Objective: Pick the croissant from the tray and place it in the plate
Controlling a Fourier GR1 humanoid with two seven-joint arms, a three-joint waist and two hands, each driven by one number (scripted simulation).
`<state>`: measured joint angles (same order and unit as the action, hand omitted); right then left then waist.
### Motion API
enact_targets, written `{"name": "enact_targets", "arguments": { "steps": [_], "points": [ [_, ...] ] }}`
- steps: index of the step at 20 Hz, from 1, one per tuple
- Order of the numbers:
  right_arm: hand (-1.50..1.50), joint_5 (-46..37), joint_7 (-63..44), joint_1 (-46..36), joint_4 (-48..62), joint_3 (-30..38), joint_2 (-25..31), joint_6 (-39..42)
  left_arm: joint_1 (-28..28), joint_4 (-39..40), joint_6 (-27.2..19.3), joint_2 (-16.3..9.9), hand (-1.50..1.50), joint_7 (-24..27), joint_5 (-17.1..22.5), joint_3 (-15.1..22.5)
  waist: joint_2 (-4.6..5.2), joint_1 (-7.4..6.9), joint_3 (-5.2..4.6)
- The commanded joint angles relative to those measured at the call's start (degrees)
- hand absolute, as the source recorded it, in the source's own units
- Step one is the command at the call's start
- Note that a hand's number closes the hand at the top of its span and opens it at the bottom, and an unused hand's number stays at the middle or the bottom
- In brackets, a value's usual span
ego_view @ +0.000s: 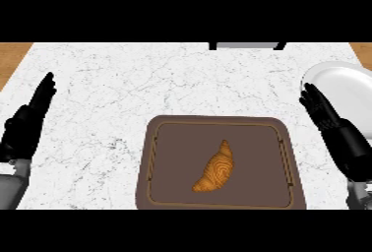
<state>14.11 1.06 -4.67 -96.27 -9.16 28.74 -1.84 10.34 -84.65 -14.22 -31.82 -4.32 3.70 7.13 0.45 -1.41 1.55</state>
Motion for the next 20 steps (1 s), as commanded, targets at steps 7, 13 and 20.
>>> {"name": "enact_targets", "arguments": {
  "steps": [7, 13, 20],
  "points": [
    [1.50, -22.45, -9.60, -5.12, 0.19, -5.95, 12.10, -3.39, -0.86, 2.91, 2.11, 7.63, 0.00, -2.83, 5.49, 0.38, -0.64, 1.50, -4.28],
    [-1.50, -26.57, -1.41, 10.41, -5.57, -10.04, -11.79, -27.70, 0.24, 6.11, 5.92, 9.17, 0.00, -2.80, 10.10, -2.33, -0.51, 2.46, -1.56],
    [-1.50, -40.67, -16.77, 12.78, -12.52, -18.87, -4.06, -20.23, -1.98, 6.86, 5.20, 12.59, 0.00, -0.07, 7.63, -1.27, -0.50, 1.77, -1.64]
  ]
}}
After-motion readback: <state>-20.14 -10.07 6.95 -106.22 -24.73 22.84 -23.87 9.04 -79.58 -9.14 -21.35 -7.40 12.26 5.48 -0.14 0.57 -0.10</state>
